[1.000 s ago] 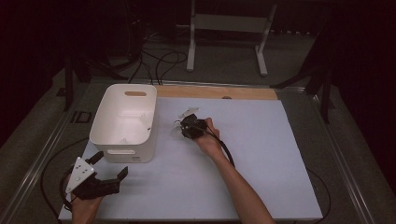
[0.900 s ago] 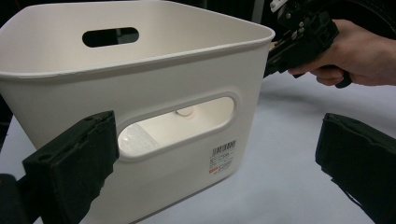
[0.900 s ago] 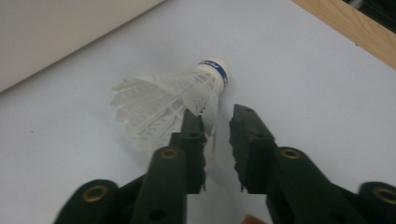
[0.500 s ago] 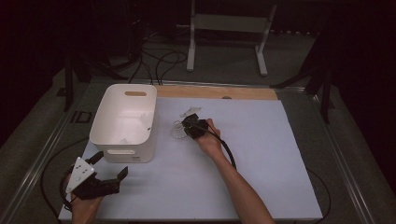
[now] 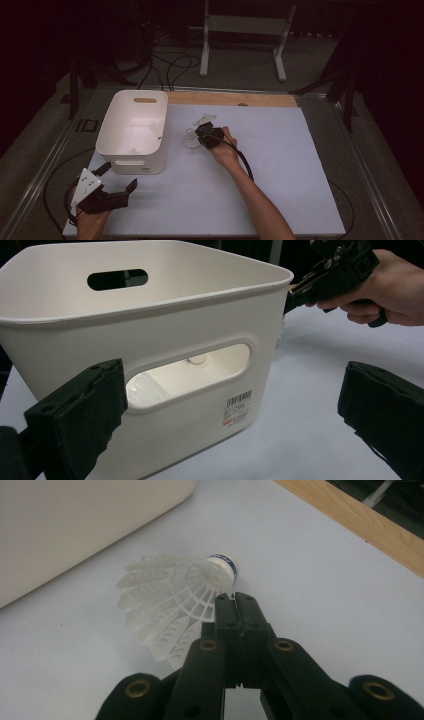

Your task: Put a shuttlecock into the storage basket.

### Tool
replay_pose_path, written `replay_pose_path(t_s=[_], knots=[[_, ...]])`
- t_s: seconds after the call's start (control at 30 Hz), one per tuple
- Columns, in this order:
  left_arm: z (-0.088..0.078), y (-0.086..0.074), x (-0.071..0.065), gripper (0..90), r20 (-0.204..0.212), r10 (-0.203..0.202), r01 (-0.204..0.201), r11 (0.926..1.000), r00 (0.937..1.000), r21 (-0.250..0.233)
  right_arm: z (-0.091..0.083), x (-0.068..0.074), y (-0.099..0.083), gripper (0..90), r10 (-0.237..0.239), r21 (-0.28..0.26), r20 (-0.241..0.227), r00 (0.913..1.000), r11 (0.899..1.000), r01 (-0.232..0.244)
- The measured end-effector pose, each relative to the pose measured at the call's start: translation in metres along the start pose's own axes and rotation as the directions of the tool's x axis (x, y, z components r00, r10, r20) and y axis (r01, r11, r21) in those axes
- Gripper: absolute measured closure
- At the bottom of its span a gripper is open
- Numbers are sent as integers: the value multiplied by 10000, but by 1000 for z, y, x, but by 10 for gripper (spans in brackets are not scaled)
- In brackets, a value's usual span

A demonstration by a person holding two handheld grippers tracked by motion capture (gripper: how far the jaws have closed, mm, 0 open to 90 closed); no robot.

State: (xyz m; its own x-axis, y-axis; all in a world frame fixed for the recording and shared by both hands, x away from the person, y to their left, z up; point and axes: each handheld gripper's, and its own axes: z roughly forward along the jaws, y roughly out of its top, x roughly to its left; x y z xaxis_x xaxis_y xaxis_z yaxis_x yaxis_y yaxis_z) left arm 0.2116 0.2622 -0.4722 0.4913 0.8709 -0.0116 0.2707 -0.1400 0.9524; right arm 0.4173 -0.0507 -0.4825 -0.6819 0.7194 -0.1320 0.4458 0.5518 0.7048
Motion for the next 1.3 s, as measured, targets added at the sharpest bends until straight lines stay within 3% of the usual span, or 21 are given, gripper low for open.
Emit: replay_pose_path(t_s=[1.3], knots=[[0, 0, 0, 0, -14, -4, 4, 10000, 10000, -4, -20, 1, 1, 899, -35, -144, 198, 9998, 9999, 38]])
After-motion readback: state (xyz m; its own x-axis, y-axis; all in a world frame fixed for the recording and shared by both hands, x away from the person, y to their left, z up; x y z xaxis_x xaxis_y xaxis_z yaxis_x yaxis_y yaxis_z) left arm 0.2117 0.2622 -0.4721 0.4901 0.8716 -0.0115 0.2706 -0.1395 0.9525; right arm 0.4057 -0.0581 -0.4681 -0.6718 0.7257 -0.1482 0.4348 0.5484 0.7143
